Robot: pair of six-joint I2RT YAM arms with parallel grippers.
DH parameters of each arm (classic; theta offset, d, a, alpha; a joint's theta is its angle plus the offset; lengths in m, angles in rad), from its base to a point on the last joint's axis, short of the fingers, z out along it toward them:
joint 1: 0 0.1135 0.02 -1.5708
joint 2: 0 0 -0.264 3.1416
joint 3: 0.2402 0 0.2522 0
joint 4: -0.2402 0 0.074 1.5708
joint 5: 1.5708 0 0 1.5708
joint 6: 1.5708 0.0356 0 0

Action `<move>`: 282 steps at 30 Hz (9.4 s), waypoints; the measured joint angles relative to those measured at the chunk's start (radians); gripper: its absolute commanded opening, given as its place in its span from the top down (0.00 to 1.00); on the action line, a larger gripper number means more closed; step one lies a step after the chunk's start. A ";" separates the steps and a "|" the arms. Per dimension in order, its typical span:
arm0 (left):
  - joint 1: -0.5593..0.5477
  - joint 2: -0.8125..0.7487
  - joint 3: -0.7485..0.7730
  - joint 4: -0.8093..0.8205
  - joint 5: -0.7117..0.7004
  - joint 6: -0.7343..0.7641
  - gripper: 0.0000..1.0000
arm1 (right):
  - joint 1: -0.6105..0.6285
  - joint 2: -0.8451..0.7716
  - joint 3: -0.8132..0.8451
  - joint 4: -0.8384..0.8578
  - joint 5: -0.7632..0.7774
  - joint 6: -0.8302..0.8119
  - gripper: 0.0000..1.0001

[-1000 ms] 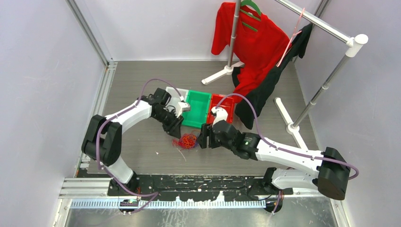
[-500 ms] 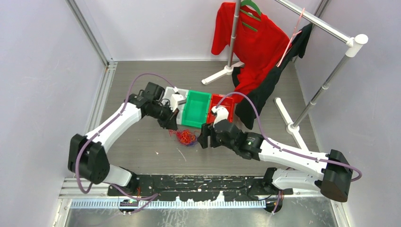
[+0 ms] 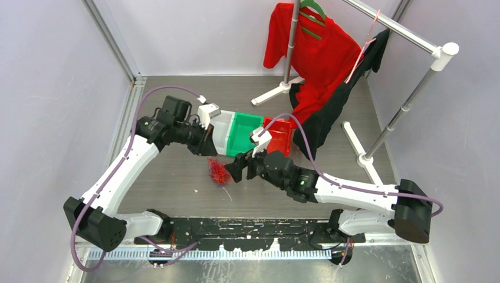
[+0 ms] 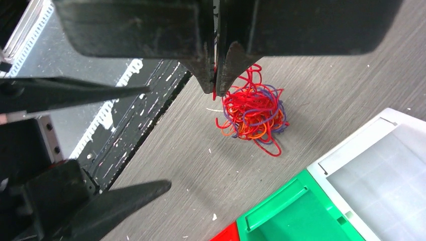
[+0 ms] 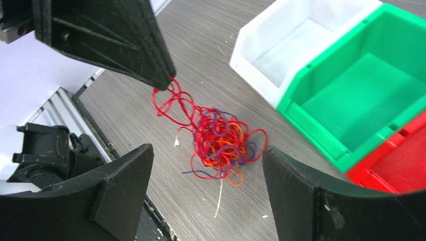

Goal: Untangle the cables

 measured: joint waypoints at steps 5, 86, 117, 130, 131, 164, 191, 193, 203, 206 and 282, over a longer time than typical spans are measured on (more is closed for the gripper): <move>0.000 -0.013 0.007 -0.009 -0.006 -0.073 1.00 | 0.034 0.058 0.001 0.090 0.000 -0.024 0.16; -0.001 0.032 1.136 0.013 -0.351 -0.048 1.00 | 0.091 0.420 -0.223 0.570 0.213 0.152 0.25; -0.001 -0.105 1.007 0.559 -0.608 0.105 1.00 | 0.137 0.381 -0.277 0.513 0.269 0.188 0.19; -0.001 -0.195 0.668 0.359 -0.434 0.043 1.00 | 0.137 0.148 -0.125 0.232 0.269 0.148 0.01; -0.001 -0.194 0.653 0.342 -0.412 0.034 1.00 | 0.137 0.143 -0.105 0.216 0.269 0.142 0.01; -0.001 0.126 0.443 0.420 -0.409 0.254 1.00 | -0.043 0.120 -0.007 0.020 0.246 0.187 0.14; -0.001 0.126 0.104 0.390 -0.450 0.280 1.00 | -0.046 0.061 -0.051 0.006 0.274 0.224 0.15; -0.001 0.156 0.127 0.372 -0.450 0.266 1.00 | -0.048 0.061 -0.051 0.006 0.278 0.225 0.15; -0.001 0.377 0.225 0.346 -0.436 0.205 1.00 | -0.060 0.061 -0.063 0.007 0.301 0.235 0.16; -0.001 0.420 0.237 0.353 -0.427 0.195 1.00 | -0.075 0.061 -0.070 0.008 0.303 0.241 0.16; 0.200 0.407 -0.141 0.624 -0.616 0.074 0.27 | -0.058 0.180 -0.151 -0.017 0.062 0.307 0.26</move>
